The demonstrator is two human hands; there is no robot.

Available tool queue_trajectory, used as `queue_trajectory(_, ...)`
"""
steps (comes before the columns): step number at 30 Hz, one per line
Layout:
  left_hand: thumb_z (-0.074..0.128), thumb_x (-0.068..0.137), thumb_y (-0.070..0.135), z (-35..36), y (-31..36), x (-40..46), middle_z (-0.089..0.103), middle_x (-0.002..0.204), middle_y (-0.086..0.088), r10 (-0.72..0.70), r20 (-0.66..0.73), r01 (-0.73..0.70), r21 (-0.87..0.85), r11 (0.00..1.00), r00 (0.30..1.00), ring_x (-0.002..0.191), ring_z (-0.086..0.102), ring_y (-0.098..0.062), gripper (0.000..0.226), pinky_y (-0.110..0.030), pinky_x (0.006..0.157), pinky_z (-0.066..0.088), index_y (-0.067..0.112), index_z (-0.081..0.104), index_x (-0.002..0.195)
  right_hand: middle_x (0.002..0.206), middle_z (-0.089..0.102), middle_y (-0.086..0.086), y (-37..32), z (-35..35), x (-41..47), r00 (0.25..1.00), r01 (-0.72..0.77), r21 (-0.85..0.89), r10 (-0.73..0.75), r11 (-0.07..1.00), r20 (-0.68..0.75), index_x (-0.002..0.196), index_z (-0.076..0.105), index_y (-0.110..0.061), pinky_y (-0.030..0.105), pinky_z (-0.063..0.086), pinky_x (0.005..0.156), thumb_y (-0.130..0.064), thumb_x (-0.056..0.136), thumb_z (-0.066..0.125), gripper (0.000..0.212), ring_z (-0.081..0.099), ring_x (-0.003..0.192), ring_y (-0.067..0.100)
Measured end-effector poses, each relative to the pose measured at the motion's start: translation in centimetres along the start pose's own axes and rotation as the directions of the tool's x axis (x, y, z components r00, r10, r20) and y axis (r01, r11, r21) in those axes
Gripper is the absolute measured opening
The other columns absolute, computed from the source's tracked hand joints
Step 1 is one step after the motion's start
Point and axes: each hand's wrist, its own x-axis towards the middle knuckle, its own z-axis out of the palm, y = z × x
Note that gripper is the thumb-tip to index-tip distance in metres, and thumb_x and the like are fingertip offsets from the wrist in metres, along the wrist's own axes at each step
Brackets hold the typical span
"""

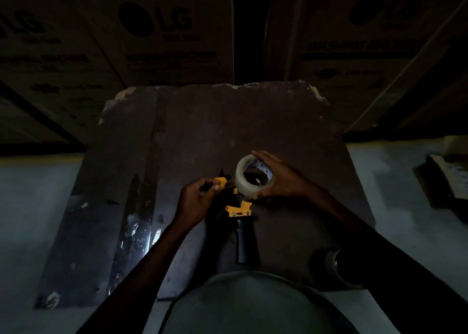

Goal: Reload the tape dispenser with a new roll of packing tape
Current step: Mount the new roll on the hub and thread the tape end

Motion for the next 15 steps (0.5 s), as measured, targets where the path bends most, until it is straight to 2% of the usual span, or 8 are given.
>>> queue_trajectory(3,0.070,0.082,0.024,0.1,-1.6,0.3,0.074,0.083,0.019,-0.037,0.000,0.037,0.023,0.999,0.999,0.085,0.070,-0.006,0.023,-0.031,0.079,0.056,0.047,0.070,0.081,0.157,0.030,-0.005,0.4,0.7,0.3,1.000,0.000,-0.042,0.000,0.999,-0.007,0.151,0.028,-0.028,0.031,0.035,0.115,-0.044,0.053,0.091,0.118,0.034,0.140,0.008)
queue_trajectory(5,0.071,0.082,0.021,0.2,-2.2,0.4,0.074,0.087,0.010,-0.049,-0.007,0.050,0.037,0.998,0.999,0.084,0.070,-0.014,0.023,-0.036,0.079,0.056,0.044,0.070,0.080,0.158,0.029,-0.003,0.6,1.1,0.5,1.000,0.005,-0.064,-0.005,0.998,-0.007,0.151,0.028,-0.027,0.034,0.035,0.115,-0.044,0.052,0.092,0.119,0.033,0.141,0.011)
queue_trajectory(7,0.071,0.084,0.012,0.3,-2.4,0.4,0.074,0.086,0.002,-0.061,-0.011,0.061,0.047,0.997,0.998,0.078,0.068,-0.015,0.028,-0.037,0.073,0.054,0.040,0.068,0.080,0.159,0.027,-0.003,0.8,1.5,0.7,1.000,-0.006,-0.085,0.006,0.996,0.001,0.151,0.026,-0.029,0.038,0.035,0.115,-0.045,0.051,0.092,0.121,0.032,0.143,0.013)
queue_trajectory(11,0.071,0.085,0.013,0.3,-3.4,0.1,0.075,0.087,0.001,-0.096,0.000,0.096,0.054,0.994,0.995,0.075,0.068,-0.013,0.025,-0.037,0.067,0.055,0.038,0.069,0.082,0.160,0.025,-0.003,1.3,2.3,1.3,0.999,-0.023,-0.130,0.026,0.991,0.019,0.152,0.023,-0.033,0.043,0.033,0.116,-0.051,0.049,0.090,0.124,0.030,0.144,0.014)
queue_trajectory(15,0.071,0.086,0.011,0.4,-3.9,-0.4,0.075,0.086,0.002,-0.135,0.014,0.134,0.029,0.991,0.991,0.075,0.068,-0.011,0.025,-0.032,0.066,0.052,0.036,0.070,0.083,0.161,0.023,-0.006,1.5,2.5,1.3,0.999,-0.020,-0.156,0.024,0.987,0.024,0.152,0.021,-0.035,0.039,0.033,0.115,-0.053,0.050,0.089,0.124,0.030,0.144,0.014)
